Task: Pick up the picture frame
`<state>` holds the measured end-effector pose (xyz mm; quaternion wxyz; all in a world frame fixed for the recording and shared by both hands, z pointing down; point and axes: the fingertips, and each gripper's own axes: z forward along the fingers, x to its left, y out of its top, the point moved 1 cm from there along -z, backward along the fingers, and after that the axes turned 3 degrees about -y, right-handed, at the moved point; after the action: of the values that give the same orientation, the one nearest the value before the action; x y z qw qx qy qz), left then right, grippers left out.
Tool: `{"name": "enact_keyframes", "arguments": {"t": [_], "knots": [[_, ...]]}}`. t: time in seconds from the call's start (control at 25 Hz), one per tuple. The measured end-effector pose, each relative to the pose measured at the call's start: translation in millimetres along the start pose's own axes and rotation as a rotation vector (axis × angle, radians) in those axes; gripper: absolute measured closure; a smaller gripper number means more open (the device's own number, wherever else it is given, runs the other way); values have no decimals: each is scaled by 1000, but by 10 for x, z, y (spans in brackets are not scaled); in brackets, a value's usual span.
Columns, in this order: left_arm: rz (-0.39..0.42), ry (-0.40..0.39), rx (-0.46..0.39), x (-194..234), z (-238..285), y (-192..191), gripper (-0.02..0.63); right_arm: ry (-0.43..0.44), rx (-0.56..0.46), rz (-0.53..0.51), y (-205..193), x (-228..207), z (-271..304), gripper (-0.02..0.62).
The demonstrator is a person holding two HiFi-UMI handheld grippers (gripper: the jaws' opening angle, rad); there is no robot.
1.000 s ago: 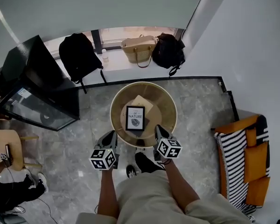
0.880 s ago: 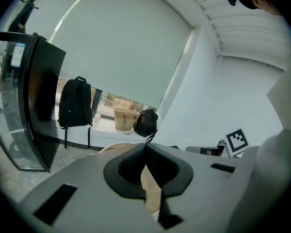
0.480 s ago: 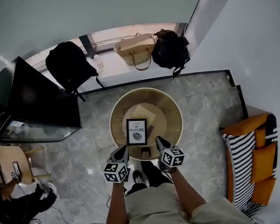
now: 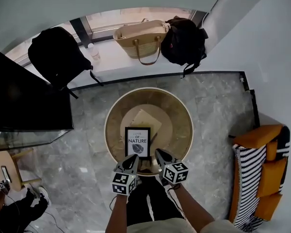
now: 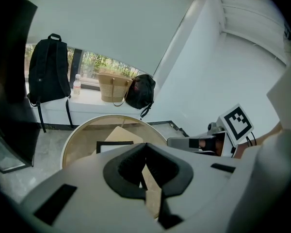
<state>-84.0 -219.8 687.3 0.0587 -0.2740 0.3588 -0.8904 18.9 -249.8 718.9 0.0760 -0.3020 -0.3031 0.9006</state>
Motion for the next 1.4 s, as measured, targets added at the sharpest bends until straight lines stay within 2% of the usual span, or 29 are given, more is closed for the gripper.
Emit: {"name": "enact_keyframes", "arguments": {"t": [0.2,0.44,0.6,0.72,0.76,0.8,0.84,1.0,1.2,1.4], "knots": [[40,3,13,168,245,-258,586,-27,-31,29,-140,-210,198,560],[72,11,43,273,438,-640,586,-26,6,-25,-489,-568,408,561],[95,25,102,393,543,-1023,586,62,69,61,-837,-687,536,560],[77,48,128,503,613,-1264,586,136,127,70,-1069,-650,626,558],[70,52,131,523,633,-1317,586,151,144,70,-1136,-648,652,541],[66,52,134,539,654,-1359,586,160,155,75,-1187,-657,680,457],[66,52,137,557,676,-1395,586,165,160,87,-1224,-673,711,427],[61,65,151,711,729,-1527,586,190,173,164,-1345,-720,889,372],[28,105,160,938,730,-1622,586,262,232,247,-1570,-692,1097,347],[12,128,169,1113,707,-1689,586,307,256,265,-1658,-598,1290,346]]}}
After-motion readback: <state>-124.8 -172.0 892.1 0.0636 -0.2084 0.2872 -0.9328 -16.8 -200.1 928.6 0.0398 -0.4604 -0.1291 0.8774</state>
